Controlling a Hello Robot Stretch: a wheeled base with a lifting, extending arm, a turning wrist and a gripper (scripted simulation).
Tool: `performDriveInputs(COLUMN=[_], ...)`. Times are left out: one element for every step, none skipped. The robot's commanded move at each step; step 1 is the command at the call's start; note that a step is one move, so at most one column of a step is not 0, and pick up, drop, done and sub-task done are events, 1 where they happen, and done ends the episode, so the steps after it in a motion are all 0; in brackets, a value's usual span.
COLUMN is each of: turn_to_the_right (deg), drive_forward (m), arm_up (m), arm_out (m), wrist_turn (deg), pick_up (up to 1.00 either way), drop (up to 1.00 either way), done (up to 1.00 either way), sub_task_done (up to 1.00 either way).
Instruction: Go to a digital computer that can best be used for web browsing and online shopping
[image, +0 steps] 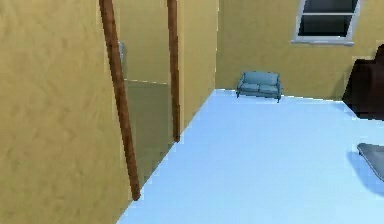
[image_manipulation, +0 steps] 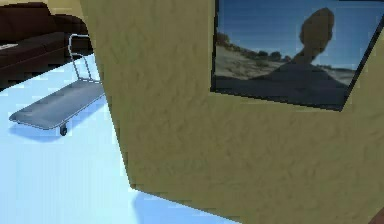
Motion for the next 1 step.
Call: performDriveInputs(turn_to_the_right=[3.0], drive_forward=[0.00], arm_up=[0.00], arm_out=[0.00], wrist_turn=[0.0], pick_up=[0.00], drop=[0.00], done=[0.00], sub_task_done=[0.00])
